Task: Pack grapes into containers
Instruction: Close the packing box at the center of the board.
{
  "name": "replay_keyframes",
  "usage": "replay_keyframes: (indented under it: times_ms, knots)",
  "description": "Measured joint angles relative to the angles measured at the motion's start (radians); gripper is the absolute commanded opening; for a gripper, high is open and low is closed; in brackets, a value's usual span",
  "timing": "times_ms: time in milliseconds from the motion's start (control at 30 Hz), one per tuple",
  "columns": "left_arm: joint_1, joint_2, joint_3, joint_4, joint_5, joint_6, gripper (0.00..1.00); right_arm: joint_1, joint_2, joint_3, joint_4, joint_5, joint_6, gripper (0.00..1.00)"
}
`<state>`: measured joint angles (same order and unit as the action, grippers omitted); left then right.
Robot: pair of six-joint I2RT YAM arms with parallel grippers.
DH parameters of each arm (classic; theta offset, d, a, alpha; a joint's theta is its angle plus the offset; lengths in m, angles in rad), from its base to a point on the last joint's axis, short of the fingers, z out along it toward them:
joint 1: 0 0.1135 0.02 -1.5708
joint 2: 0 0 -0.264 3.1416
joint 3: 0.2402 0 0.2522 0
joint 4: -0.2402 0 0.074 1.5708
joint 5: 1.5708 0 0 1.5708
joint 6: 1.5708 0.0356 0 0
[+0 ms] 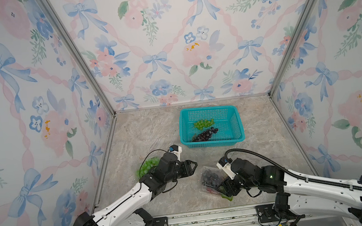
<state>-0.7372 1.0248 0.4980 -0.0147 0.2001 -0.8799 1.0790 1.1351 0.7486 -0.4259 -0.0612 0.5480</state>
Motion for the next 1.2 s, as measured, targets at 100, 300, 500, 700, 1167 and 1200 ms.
replay_keyframes:
  times_ms: [100,300,500,700,1167,1200]
  knots:
    - [-0.019,-0.003,-0.028,-0.002,0.019,-0.006,0.57,0.024,0.026,0.005,-0.001,0.077,0.016,0.67]
    - [-0.048,-0.025,-0.059,-0.01,0.045,-0.014,0.57,0.044,0.053,0.05,-0.051,0.186,0.037,0.73]
    - [-0.055,-0.055,-0.059,-0.01,0.072,-0.014,0.57,0.051,0.056,0.122,-0.107,0.232,0.031,0.75]
    - [-0.055,-0.055,-0.076,-0.01,0.095,-0.015,0.56,0.061,0.115,0.194,-0.114,0.246,-0.002,0.75]
    - [-0.055,-0.092,-0.131,-0.01,0.139,-0.058,0.55,0.165,0.241,0.199,-0.121,0.298,0.007,0.74]
    - [-0.055,-0.097,-0.138,-0.01,0.142,-0.061,0.55,0.169,0.245,0.194,-0.117,0.301,0.014,0.74]
